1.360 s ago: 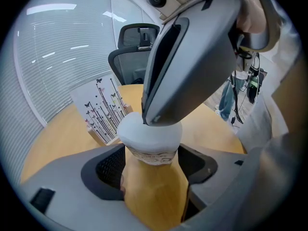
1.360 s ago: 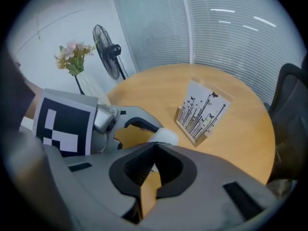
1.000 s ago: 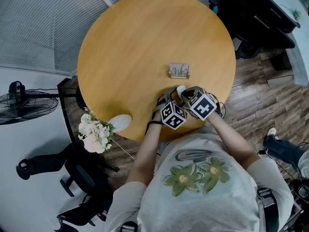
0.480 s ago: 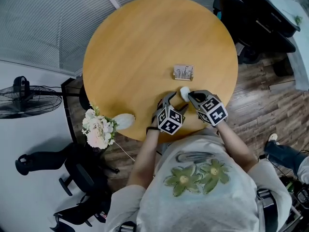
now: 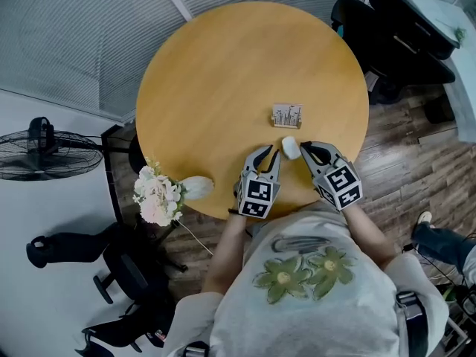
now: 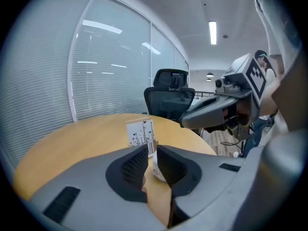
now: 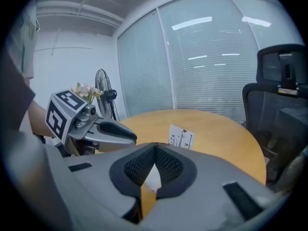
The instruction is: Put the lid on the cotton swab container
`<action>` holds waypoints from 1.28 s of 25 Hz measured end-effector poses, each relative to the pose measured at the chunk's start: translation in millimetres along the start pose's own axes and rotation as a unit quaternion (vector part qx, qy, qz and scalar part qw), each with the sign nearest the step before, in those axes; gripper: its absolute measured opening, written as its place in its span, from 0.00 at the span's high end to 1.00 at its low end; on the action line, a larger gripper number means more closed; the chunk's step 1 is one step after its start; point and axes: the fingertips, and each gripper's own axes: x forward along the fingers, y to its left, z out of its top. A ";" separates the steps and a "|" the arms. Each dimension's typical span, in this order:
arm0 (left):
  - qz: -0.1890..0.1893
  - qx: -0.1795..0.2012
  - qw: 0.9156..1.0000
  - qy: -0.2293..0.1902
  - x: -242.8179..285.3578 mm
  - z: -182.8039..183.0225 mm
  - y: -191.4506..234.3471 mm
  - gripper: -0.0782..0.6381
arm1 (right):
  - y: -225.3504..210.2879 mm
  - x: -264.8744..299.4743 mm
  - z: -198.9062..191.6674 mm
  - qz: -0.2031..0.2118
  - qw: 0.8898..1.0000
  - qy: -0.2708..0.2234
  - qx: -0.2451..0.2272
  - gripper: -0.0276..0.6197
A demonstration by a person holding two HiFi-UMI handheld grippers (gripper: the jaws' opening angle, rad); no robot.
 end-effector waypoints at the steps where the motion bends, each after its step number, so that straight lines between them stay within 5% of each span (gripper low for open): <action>1: 0.010 -0.004 1.000 -0.013 -4.9 8.1 3.4 0.84 | 0.9 -2.7 3.0 -0.001 1.000 -0.007 0.002 0.96; 7: 0.040 -0.021 0.997 -0.067 -29.1 41.5 11.8 0.89 | 10.6 -12.2 18.0 0.007 0.999 -0.038 0.018 0.96; 15: 0.038 -0.031 0.995 -0.090 -41.8 53.8 3.7 0.89 | 21.9 -16.1 24.6 0.014 0.999 -0.046 0.012 0.96; 32: 0.034 -0.038 0.995 -0.082 -40.0 53.1 -2.6 0.89 | 26.0 -15.7 23.5 0.022 0.999 -0.041 0.011 0.96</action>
